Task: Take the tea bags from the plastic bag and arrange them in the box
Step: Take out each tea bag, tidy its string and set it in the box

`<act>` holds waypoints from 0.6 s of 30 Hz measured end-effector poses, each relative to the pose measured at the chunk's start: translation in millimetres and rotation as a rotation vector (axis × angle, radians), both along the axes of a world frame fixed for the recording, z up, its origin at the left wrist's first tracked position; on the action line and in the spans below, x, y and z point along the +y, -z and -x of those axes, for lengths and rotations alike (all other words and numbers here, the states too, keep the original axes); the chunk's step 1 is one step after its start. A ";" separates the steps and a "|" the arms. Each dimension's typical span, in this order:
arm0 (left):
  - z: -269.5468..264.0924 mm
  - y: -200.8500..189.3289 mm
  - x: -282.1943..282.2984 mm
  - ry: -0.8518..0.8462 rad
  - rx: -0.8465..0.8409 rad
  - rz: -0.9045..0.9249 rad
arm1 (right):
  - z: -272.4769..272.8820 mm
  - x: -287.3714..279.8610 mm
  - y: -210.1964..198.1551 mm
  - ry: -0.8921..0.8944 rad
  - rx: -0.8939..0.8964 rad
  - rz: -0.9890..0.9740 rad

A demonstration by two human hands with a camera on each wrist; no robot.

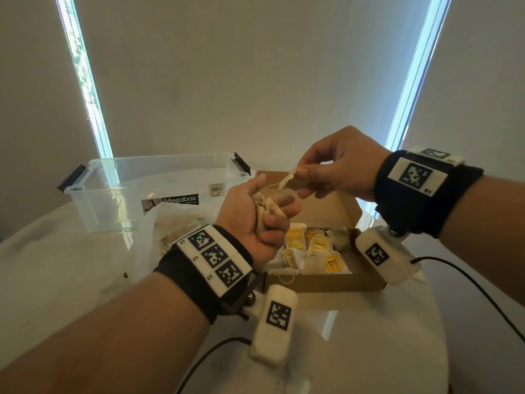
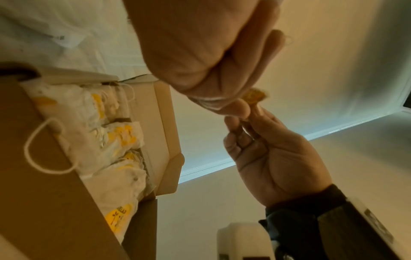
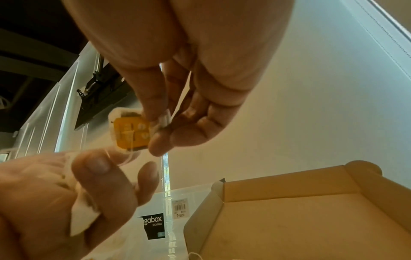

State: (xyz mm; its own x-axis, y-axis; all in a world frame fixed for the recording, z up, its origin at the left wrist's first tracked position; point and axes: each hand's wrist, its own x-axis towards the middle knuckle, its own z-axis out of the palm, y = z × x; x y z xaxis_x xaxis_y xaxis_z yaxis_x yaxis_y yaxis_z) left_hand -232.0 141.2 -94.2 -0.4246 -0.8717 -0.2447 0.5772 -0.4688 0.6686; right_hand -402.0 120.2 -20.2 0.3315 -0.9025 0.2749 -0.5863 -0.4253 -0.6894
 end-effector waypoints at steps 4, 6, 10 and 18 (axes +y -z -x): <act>1.9 -2.2 1.4 0.046 -0.022 0.021 | 6.6 -1.0 -1.2 0.015 0.050 0.019; 4.7 -5.3 1.9 0.036 -0.076 0.063 | 8.7 -1.1 -1.0 0.024 0.111 0.035; 9.0 -5.4 1.1 -0.064 -0.224 0.172 | 7.8 0.4 -2.5 0.037 -0.055 -0.055; 12.6 -4.8 7.2 -0.139 -0.609 0.448 | 11.6 5.6 -3.8 0.009 0.192 -0.265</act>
State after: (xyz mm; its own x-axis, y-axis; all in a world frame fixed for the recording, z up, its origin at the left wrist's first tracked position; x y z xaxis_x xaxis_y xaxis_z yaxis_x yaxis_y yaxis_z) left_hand -244.6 148.4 -89.5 -0.2073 -0.9782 -0.0113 0.0800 -0.0284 0.9964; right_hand -413.6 125.8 -16.4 0.3460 -0.9375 -0.0373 -0.7197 -0.2397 -0.6517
